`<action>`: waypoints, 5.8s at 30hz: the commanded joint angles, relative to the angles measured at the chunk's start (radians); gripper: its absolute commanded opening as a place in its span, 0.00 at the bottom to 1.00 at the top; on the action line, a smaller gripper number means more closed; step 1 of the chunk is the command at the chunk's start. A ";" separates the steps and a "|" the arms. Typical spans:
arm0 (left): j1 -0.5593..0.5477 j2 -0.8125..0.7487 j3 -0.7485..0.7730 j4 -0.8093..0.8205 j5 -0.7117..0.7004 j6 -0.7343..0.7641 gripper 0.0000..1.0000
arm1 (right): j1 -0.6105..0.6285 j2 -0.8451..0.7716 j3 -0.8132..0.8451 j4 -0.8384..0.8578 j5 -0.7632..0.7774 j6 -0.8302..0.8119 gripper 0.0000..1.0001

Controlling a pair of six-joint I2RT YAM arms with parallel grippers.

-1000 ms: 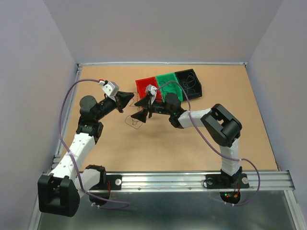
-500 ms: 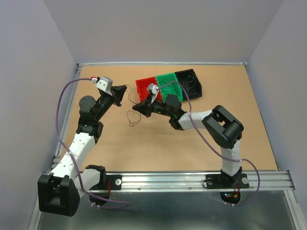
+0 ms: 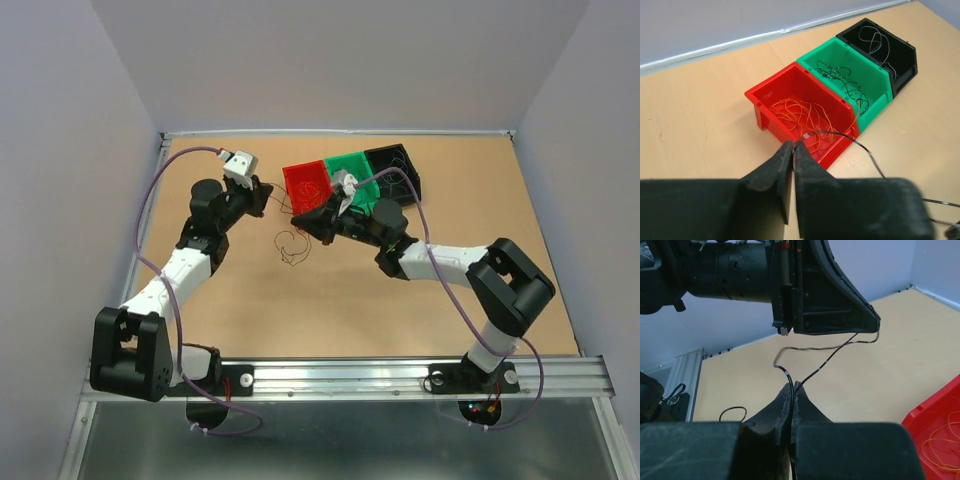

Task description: Untangle the cables

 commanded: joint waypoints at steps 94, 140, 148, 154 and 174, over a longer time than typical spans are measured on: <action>-0.212 0.328 0.406 -0.111 -0.181 0.144 0.33 | -0.326 0.148 0.515 -1.057 0.525 -0.195 0.00; -0.209 0.339 0.404 -0.120 -0.192 0.156 0.33 | -0.229 0.613 0.977 -1.218 0.765 -0.204 0.05; -0.209 0.340 0.406 -0.125 -0.192 0.156 0.33 | -0.229 0.535 0.988 -1.216 0.789 -0.189 0.22; -0.209 0.343 0.411 -0.133 -0.187 0.156 0.33 | -0.230 0.525 0.985 -1.216 0.802 -0.180 0.34; -0.209 0.355 0.420 -0.145 -0.183 0.159 0.33 | -0.229 0.430 0.934 -1.212 0.835 -0.175 0.73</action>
